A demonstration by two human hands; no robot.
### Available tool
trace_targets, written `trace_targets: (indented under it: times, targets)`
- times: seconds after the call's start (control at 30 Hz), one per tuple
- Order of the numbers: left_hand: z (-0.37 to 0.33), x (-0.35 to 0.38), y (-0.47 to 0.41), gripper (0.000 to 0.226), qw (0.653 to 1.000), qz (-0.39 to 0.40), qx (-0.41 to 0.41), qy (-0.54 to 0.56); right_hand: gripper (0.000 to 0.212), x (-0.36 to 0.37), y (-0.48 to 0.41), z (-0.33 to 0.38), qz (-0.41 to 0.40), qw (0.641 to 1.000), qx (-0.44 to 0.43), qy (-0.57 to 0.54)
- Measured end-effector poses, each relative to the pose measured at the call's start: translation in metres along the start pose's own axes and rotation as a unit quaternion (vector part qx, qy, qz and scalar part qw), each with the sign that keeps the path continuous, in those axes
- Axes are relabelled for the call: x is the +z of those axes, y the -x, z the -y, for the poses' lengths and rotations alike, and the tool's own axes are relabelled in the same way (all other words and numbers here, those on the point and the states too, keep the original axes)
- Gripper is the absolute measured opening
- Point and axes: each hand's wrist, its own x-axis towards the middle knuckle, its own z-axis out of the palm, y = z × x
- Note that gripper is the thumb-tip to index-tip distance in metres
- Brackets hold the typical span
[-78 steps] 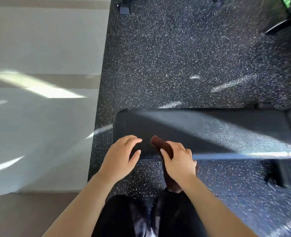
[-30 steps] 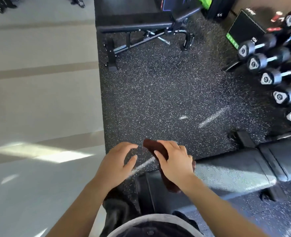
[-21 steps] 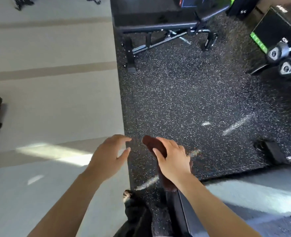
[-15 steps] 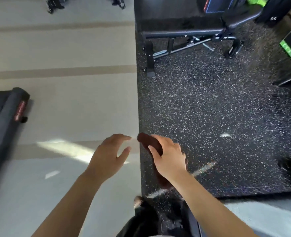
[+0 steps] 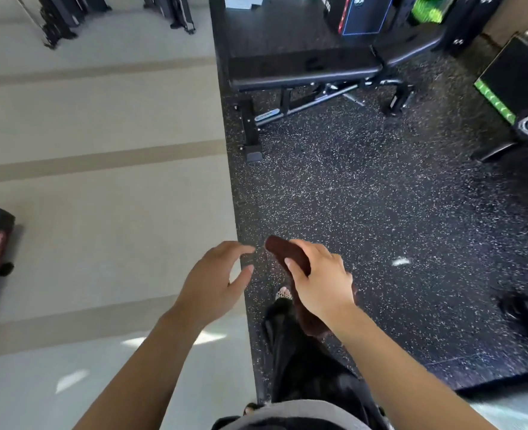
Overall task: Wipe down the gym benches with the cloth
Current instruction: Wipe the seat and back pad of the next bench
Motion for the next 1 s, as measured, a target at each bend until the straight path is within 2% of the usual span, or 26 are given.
trace_targets:
  times: [0.3, 0.6, 0.83, 1.0]
  targets:
    - [-0.001, -0.036, -0.217, 0.033, 0.999, 0.024, 0.014, -0.025, 0.036, -0.067, -0.199, 0.021, -0.028, 0.999, -0.019, -0.005]
    - [-0.005, -0.057, -0.372, 0.032, 0.999, 0.021, 0.032, 0.005, 0.035, -0.120, -0.331, 0.030, -0.040, 0.999, -0.003, -0.023]
    - [0.032, -0.081, -0.510, 0.032, 0.999, 0.009, 0.047, 0.008, 0.036, -0.134, -0.465, 0.063, -0.051, 0.999, -0.003, -0.005]
    - [0.068, -0.124, -0.628, 0.031, 0.998, 0.021, 0.060, -0.003, 0.037, -0.148, -0.584, 0.106, -0.059, 0.998, 0.008, -0.002]
